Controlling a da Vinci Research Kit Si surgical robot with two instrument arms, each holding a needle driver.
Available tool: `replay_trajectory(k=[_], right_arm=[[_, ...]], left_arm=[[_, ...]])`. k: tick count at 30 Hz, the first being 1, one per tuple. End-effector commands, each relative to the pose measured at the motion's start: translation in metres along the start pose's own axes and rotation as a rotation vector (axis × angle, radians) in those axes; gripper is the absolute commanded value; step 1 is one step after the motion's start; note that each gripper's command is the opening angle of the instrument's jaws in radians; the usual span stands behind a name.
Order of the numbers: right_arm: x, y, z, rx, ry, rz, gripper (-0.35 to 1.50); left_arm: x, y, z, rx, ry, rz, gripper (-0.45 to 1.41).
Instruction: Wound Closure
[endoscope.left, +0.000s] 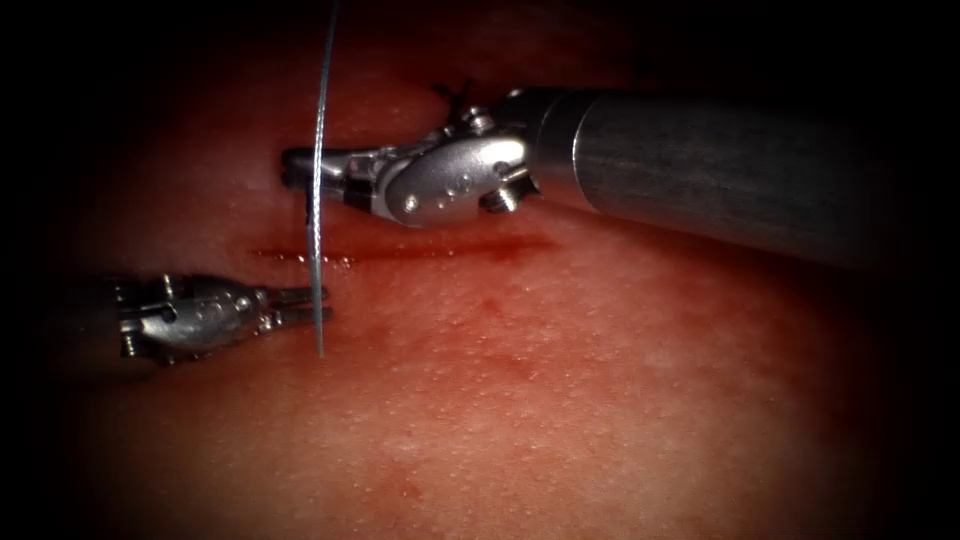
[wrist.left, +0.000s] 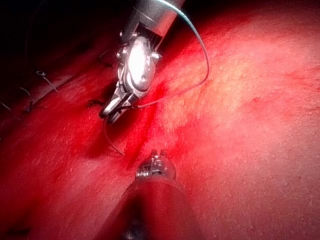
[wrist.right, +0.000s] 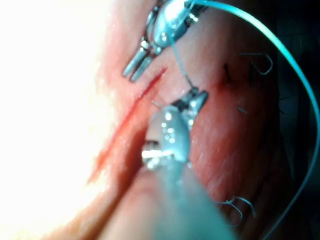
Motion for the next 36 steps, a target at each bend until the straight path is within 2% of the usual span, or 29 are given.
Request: replay_trajectory(k=[1, 8, 18, 24, 36], right_arm=[[-0.0011, 0.0006, 0.0008, -0.004, -0.005, 0.010, -0.35], [-0.0020, 0.0012, 0.0013, -0.020, -0.019, 0.030, -0.35], [-0.0020, 0.0012, 0.0020, -0.013, -0.020, 0.172, -0.35], [-0.0022, 0.0014, 0.0023, -0.009, -0.032, 0.321, -0.35], [-0.0023, 0.0014, 0.0027, -0.005, -0.042, 0.510, -0.35]], left_arm=[[0.0000, 0.0001, 0.0011, -0.006, -0.002, 0.007, -0.11], [-0.0024, 0.0007, 0.0020, -0.031, -0.061, 0.006, -0.11], [-0.0053, 0.0004, 0.0028, -0.038, -0.096, -0.007, -0.10], [-0.0060, -0.0002, 0.0029, -0.039, -0.096, -0.011, -0.08], [-0.0066, -0.0008, 0.0022, -0.048, -0.101, -0.016, -0.08]])
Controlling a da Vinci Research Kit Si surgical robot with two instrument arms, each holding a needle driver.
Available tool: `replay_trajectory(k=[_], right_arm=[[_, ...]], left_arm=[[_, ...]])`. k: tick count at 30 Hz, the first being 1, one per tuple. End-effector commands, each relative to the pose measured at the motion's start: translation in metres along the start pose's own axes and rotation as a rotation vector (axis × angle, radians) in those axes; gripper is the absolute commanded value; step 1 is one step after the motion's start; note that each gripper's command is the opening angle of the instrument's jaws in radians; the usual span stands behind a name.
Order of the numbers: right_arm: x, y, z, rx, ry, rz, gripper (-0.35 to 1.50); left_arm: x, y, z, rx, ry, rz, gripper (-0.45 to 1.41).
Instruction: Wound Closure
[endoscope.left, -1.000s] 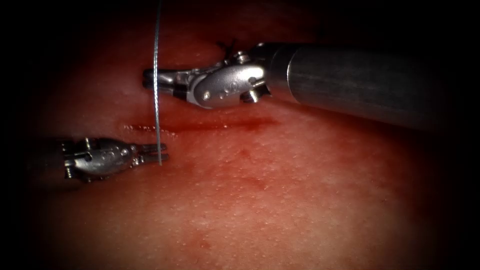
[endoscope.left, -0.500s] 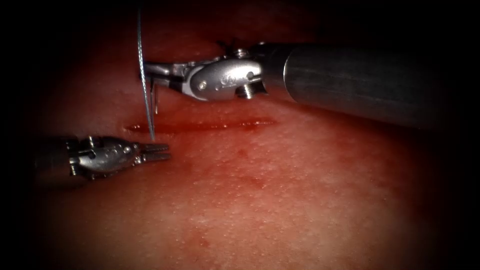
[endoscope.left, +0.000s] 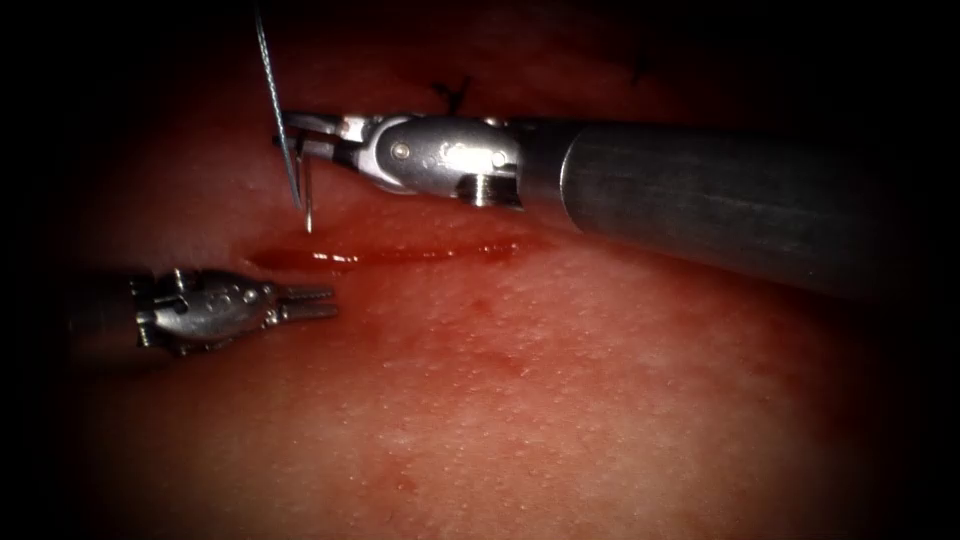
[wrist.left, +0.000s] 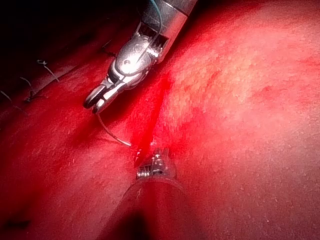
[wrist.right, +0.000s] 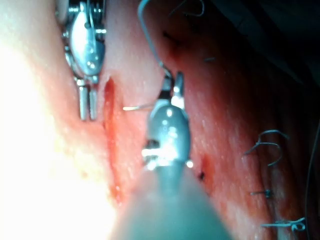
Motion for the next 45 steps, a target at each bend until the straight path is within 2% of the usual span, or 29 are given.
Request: replay_trajectory(k=[1, 12, 26, 39, 45], right_arm=[[-0.0001, 0.0004, 0.0009, 0.003, 0.003, 0.028, -0.35], [0.0000, 0.0012, 0.0007, 0.005, -0.009, 0.248, -0.35], [0.0003, 0.0018, -0.0003, -0.003, -0.051, 0.435, -0.35], [-0.0002, 0.0002, 0.0000, 0.065, -0.141, 0.586, -0.35], [-0.0002, 0.0000, 0.0000, 0.086, -0.133, 0.643, -0.35]], left_arm=[[0.0003, -0.0001, 0.0006, -0.002, 0.003, -0.002, -0.08], [-0.0004, -0.0006, -0.0001, -0.015, -0.004, 0.006, -0.08], [-0.0011, -0.0009, -0.0006, -0.025, -0.022, 0.017, -0.08], [-0.0016, -0.0011, -0.0011, -0.032, -0.032, 0.024, -0.05], [-0.0016, -0.0011, -0.0012, -0.033, -0.033, 0.024, -0.05]])
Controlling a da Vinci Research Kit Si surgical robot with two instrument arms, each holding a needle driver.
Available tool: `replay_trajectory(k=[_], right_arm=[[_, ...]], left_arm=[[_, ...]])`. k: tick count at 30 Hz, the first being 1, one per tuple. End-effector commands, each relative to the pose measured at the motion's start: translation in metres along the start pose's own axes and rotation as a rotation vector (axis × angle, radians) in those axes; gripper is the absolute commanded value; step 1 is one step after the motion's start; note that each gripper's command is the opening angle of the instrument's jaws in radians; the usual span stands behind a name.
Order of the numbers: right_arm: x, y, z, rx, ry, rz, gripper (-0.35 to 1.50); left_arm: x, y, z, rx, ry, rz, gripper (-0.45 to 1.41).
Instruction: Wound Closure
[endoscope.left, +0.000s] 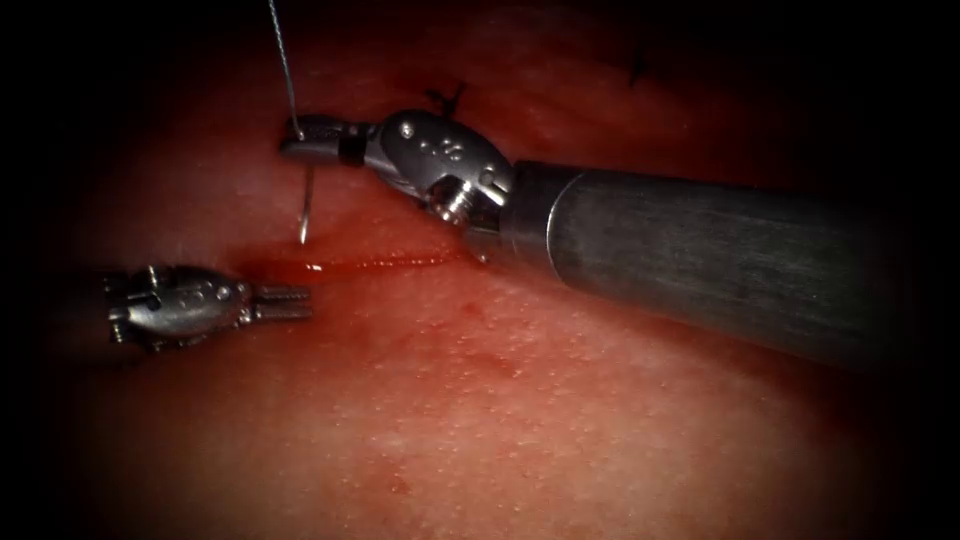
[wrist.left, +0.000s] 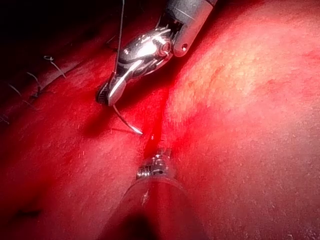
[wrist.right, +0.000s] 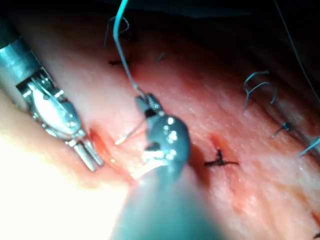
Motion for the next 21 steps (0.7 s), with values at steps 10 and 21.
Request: replay_trajectory(k=[10, 21], right_arm=[[0.0005, -0.0002, 0.0013, 0.048, 0.010, 0.054, -0.35], [-0.0006, -0.0010, 0.0024, 0.143, 0.011, 0.196, -0.35]], left_arm=[[0.0002, -0.0003, 0.0006, -0.003, 0.002, 0.003, -0.05], [0.0004, -0.0003, 0.0003, -0.006, 0.001, 0.001, -0.03]])
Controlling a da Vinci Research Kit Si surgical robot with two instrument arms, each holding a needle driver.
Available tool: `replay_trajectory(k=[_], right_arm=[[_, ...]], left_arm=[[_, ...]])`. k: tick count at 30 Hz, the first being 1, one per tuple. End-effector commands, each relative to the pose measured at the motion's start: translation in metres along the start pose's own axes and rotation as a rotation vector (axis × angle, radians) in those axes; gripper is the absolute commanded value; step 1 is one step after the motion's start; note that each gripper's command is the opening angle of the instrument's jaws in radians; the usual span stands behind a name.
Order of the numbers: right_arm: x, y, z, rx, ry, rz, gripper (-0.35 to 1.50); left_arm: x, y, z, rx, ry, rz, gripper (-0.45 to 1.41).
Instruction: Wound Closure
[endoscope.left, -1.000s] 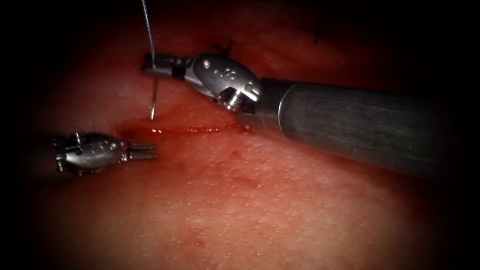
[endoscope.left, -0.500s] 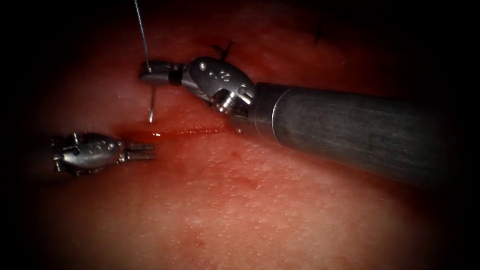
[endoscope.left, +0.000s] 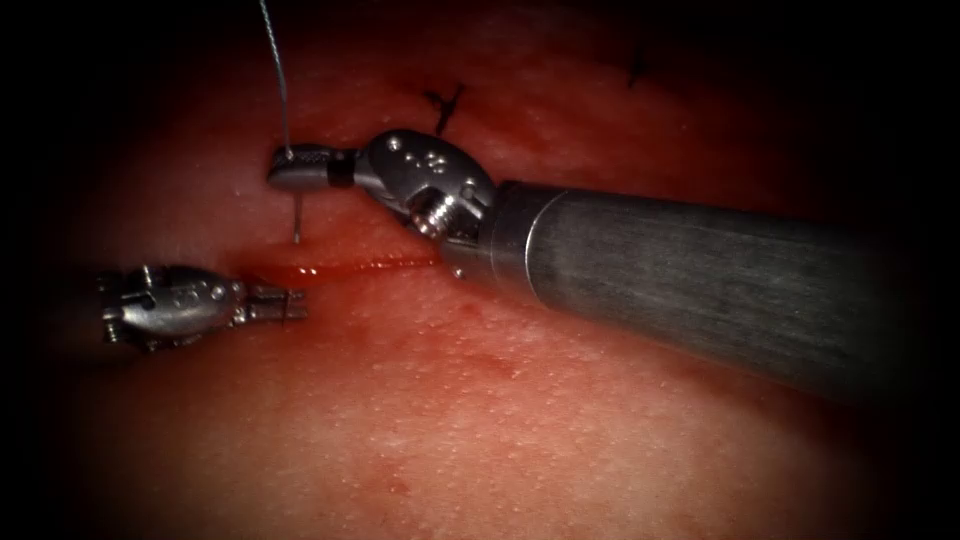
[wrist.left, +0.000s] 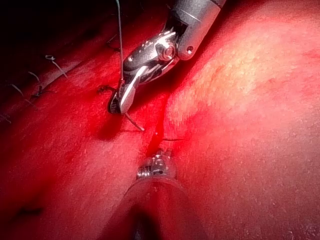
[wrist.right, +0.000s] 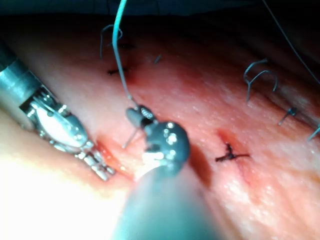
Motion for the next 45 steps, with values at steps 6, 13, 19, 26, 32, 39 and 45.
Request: replay_trajectory(k=[6, 13, 19, 26, 32, 39, 45], right_arm=[[-0.0004, -0.0001, 0.0011, 0.046, -0.036, 0.068, -0.35], [-0.0005, -0.0004, 0.0013, 0.077, -0.028, 0.175, -0.35], [0.0011, -0.0002, 0.0013, 0.064, 0.008, 0.147, 0.42], [0.0035, 0.0010, -0.0007, 0.017, 0.026, 0.004, 1.31], [0.0047, 0.0019, -0.0029, -0.048, 0.094, -0.024, 1.31], [0.0048, 0.0029, -0.0045, -0.077, 0.107, -0.021, 1.31], [0.0046, 0.0033, -0.0056, -0.081, 0.114, -0.026, 1.31]], left_arm=[[0.0010, -0.0002, 0.0001, -0.005, -0.003, -0.012, -0.05], [0.0020, 0.0003, -0.0003, -0.004, 0.007, -0.003, -0.03], [0.0023, 0.0002, -0.0006, -0.004, 0.015, 0.011, 0.00], [0.0035, 0.0001, -0.0009, 0.010, 0.070, 0.106, 0.14], [0.0059, 0.0002, -0.0012, 0.089, 0.208, 0.344, 0.22], [0.0077, 0.0021, -0.0015, 0.150, 0.277, 0.498, 0.26], [0.0084, 0.0023, -0.0021, 0.200, 0.343, 0.580, 0.05]])
